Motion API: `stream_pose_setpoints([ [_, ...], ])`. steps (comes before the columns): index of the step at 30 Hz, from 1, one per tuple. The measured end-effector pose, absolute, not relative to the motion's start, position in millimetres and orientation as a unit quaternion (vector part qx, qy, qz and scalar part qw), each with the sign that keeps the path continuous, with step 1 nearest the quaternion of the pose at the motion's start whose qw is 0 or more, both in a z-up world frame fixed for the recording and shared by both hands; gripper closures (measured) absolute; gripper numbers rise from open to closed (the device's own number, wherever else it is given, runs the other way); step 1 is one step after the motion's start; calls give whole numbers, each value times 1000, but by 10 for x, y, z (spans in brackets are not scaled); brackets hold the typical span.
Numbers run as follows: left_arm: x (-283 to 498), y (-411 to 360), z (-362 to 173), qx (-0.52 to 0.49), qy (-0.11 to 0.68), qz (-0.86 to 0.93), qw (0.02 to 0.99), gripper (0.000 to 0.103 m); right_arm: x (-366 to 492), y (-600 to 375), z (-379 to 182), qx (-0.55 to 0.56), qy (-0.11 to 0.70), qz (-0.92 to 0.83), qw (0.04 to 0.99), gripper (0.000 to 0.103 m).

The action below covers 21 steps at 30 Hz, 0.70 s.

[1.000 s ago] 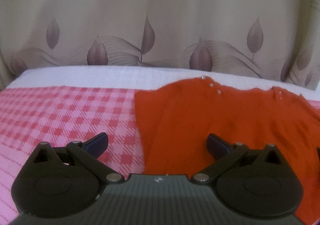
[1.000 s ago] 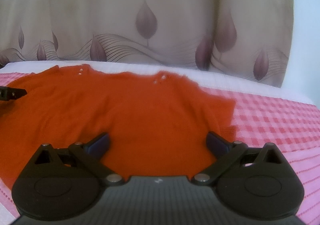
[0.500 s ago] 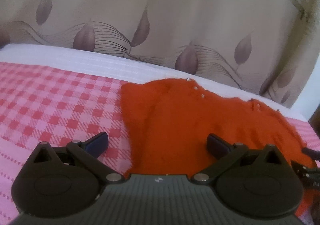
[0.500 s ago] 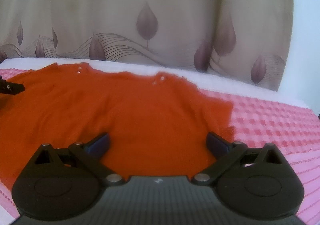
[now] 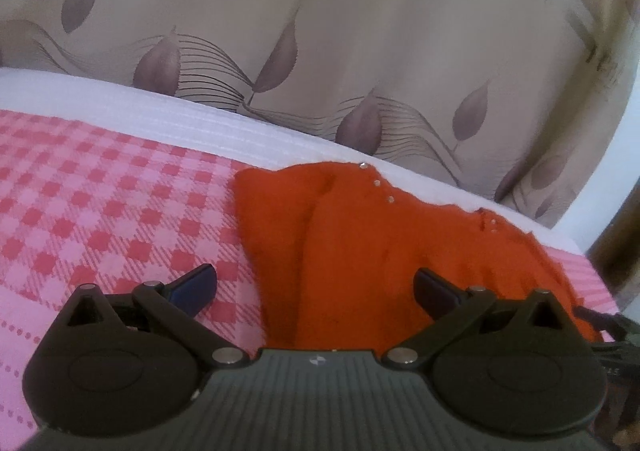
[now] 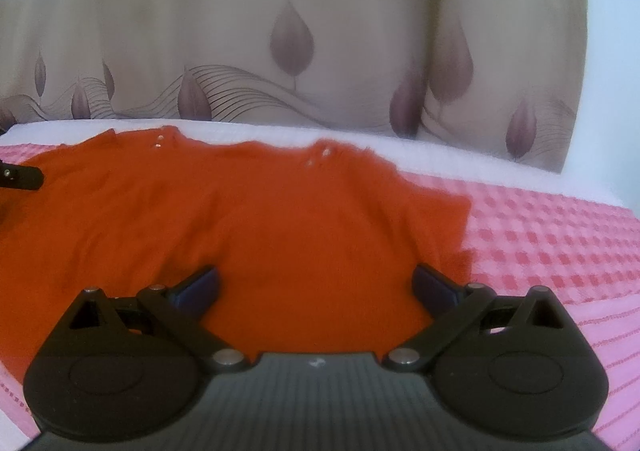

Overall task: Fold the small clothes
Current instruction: 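Move the open left gripper to the side edge of the orange sweater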

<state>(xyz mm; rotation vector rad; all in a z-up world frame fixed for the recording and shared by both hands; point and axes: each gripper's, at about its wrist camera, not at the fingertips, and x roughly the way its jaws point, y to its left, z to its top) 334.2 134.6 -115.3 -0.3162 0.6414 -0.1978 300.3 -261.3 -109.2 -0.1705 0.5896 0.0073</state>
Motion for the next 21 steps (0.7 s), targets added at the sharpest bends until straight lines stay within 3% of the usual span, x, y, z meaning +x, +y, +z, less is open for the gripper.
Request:
stream_pose_setpoints([
  [21, 3811, 1384, -1118, -102, 344, -206, 910, 4, 2962, -2529, -1084, -108, 279, -12, 954, 0],
])
